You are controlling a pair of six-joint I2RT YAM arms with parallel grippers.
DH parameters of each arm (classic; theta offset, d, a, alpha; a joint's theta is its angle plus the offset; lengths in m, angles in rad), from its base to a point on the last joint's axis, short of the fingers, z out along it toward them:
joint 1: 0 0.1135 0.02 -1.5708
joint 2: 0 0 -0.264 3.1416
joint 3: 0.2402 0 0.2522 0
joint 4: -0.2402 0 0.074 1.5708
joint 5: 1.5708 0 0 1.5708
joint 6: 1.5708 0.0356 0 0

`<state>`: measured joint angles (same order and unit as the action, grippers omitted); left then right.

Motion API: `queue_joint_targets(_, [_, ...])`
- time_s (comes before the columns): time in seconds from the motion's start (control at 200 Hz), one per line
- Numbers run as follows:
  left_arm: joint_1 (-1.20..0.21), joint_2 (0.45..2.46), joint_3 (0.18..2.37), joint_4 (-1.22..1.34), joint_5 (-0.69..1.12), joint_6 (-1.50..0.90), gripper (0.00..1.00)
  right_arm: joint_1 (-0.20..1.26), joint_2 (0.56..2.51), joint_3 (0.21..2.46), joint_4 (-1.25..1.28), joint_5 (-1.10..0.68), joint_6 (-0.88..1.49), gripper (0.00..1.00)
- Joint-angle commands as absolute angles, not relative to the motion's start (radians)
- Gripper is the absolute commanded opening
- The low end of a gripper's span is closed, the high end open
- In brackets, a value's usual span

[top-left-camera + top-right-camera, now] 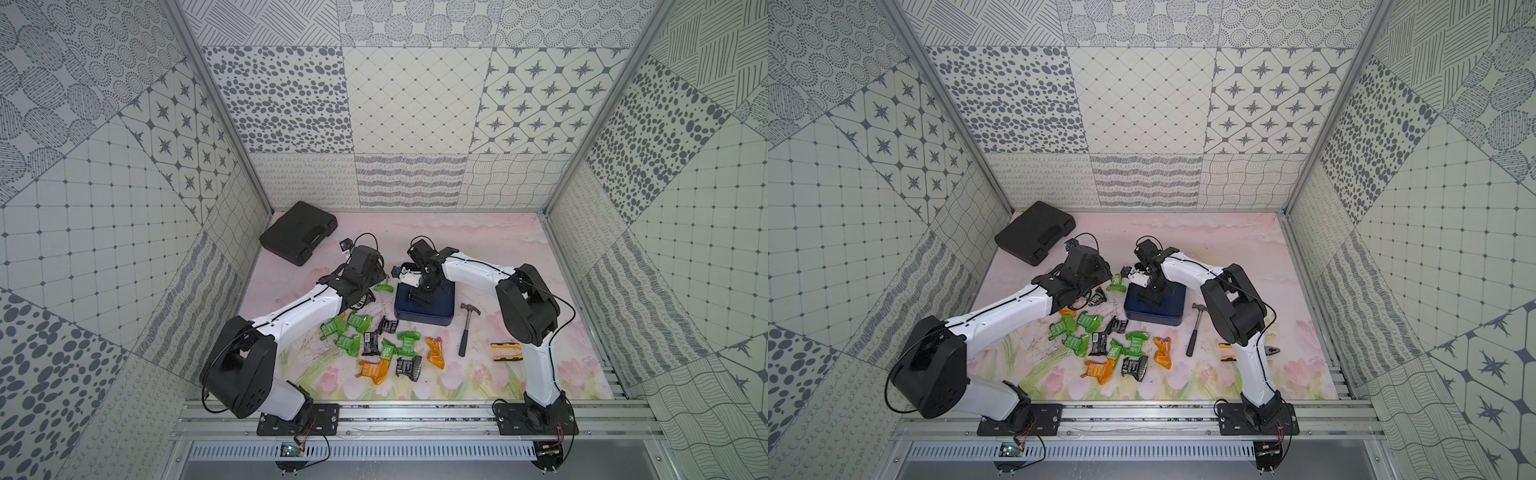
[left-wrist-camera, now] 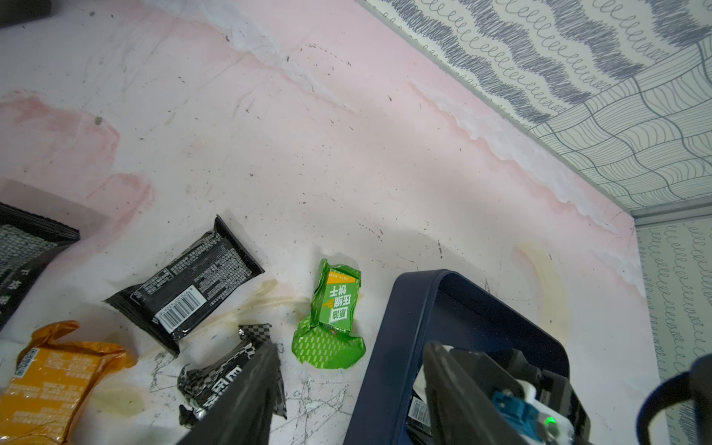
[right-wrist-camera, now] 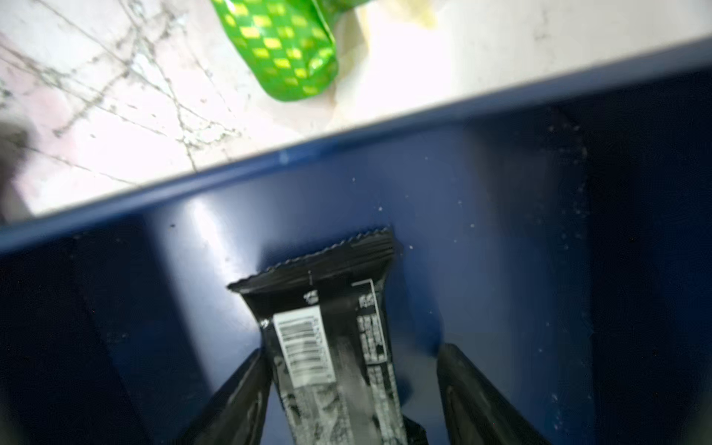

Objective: Take the cookies out of the storage box
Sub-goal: Pick up the cookie from the storage box.

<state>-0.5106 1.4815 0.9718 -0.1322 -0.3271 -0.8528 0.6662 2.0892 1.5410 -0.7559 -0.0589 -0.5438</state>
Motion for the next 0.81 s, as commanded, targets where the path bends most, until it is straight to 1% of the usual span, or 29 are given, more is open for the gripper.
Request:
queue_joint_targets(0.0, [-0.511, 1.465, 0.963, -0.083, -0.365, -0.887, 0.63, 0.673, 2.106, 1.557, -0.723, -0.052, -0.556, 0.70])
queue_joint_targets(0.31, [-0.511, 1.444, 0.943, -0.081, -0.377, -0.899, 0.63, 0.674, 2.120, 1.552, -0.699, -0.042, -0.542, 0.52])
queue_joint_targets(0.55, [-0.511, 1.433, 0.931, -0.084, -0.385, -0.905, 0.62, 0.673, 2.091, 1.539, -0.682, -0.041, -0.523, 0.44])
queue_joint_targets(0.8, [-0.511, 1.436, 0.929, -0.079, -0.392, -0.912, 0.62, 0.672, 2.037, 1.510, -0.652, -0.051, -0.493, 0.39])
